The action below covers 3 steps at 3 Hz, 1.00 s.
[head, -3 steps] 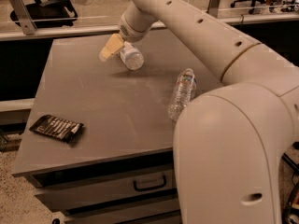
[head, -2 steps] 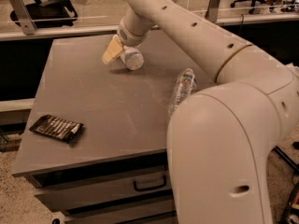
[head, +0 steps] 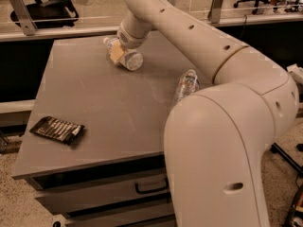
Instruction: Move blue plastic bottle near rxbar chocolate
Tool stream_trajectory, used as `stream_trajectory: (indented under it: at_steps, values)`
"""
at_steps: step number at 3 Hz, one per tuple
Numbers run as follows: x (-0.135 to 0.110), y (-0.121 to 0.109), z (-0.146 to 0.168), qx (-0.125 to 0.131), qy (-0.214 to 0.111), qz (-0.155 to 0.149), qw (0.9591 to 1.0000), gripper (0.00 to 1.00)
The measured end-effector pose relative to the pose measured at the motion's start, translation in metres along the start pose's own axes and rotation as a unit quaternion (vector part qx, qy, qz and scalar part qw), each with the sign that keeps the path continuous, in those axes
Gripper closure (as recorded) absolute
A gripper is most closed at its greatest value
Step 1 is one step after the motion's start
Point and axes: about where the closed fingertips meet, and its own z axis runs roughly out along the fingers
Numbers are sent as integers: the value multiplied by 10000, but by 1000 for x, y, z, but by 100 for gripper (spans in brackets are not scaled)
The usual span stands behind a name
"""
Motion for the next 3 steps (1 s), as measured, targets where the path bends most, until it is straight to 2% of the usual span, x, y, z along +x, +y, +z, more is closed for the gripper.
stream_trajectory:
  at_steps: [1,2,3]
  values:
    - [-3,0,-7,-50,-87,-293,9995,87]
    - [0,3,-19,-438,-345,-634,9964,100]
    - [7,21,-46,-921,-521,-1046,9889,100]
